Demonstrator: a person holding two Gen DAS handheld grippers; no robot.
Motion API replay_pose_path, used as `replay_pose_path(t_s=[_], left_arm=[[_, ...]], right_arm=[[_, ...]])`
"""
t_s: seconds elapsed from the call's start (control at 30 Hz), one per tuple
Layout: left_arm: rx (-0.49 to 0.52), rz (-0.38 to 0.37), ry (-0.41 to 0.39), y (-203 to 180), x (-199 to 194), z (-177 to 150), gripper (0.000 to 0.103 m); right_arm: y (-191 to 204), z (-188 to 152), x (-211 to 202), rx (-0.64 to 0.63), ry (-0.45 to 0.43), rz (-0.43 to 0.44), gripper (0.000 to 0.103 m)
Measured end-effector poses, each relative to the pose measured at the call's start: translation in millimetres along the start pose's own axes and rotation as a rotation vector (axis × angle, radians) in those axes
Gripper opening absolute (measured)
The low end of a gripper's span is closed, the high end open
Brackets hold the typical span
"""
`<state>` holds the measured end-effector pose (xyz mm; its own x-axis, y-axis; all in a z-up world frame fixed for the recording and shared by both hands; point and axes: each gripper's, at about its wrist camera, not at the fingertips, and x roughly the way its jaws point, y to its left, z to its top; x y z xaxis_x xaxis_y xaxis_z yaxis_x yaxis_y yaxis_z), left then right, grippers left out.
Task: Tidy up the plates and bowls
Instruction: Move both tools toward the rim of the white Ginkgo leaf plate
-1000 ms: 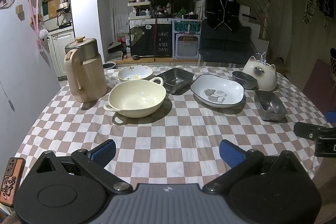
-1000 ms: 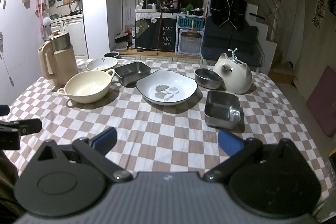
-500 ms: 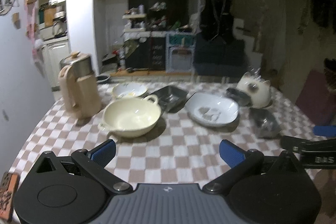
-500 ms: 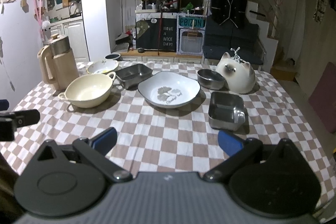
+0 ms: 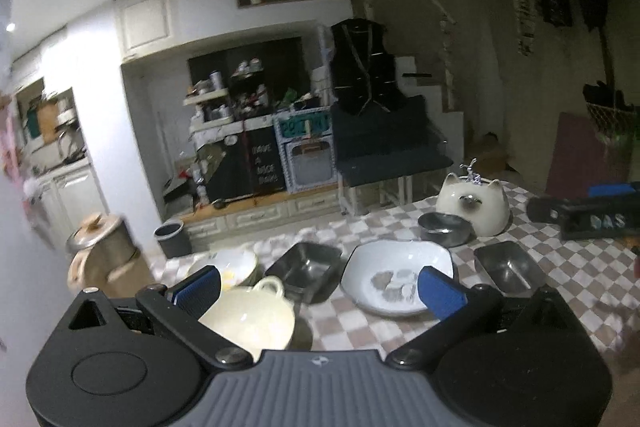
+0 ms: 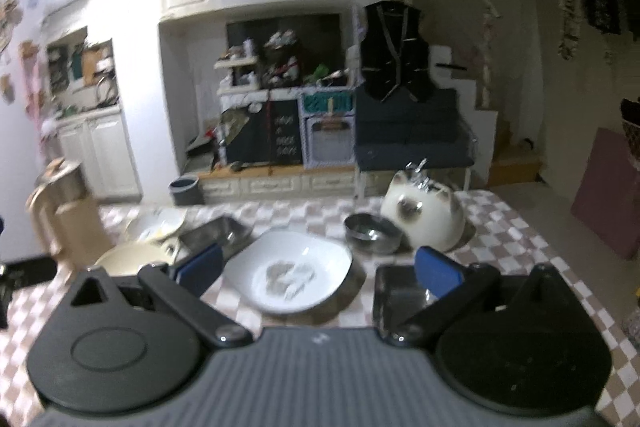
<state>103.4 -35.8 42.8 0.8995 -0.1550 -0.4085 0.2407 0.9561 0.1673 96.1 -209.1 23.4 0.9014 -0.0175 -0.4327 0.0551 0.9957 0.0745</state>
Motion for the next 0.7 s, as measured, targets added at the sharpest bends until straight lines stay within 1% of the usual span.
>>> replay_pose_path(t_s=[0.07, 0.13, 0.2, 0.27, 0.37, 0.43, 0.5, 0.6, 0.7], left_arm=[[0.015, -0.02, -0.004, -2.6, 15.6, 9.5, 0.103], [0.021, -0.044, 0.005, -5.0, 34.7, 18.9, 0.103], [0.019, -0.055, 0.012, -9.4, 56.4, 28.1, 0.103], [0.023, -0.059, 0.011, -13.6, 75.0, 33.2, 0.103], [0.038, -0.09, 0.004, -18.3, 109.8, 42.6, 0.103], [0.035, -0.109, -0.006, -17.9, 131.6, 45.0, 0.103], [0.012, -0.148, -0.01, -16.1, 154.9, 45.1, 0.103], [-0.016, -0.169, 0.038, -14.4, 189.6, 43.0, 0.103], [-0.023, -0.195, 0.064, -8.1, 218.5, 36.7, 0.103]], right_arm=[[-7.1, 7.3, 13.1, 0.043, 0.001, -0.01, 0.103], [-12.6, 10.1, 25.9, 0.075, 0.004, 0.001, 0.103], [-16.0, 12.0, 39.3, 0.081, -0.008, 0.012, 0.103], [-18.2, 13.0, 53.3, 0.079, -0.009, 0.001, 0.103], [-24.2, 12.9, 79.6, 0.133, 0.041, 0.004, 0.103], [-31.2, 11.9, 97.7, 0.192, 0.063, 0.015, 0.103], [-36.6, 9.5, 116.7, 0.235, 0.077, 0.002, 0.103], [-37.7, 3.2, 142.0, 0.252, 0.076, -0.02, 0.103], [-35.0, -3.7, 168.3, 0.242, 0.119, -0.046, 0.103]])
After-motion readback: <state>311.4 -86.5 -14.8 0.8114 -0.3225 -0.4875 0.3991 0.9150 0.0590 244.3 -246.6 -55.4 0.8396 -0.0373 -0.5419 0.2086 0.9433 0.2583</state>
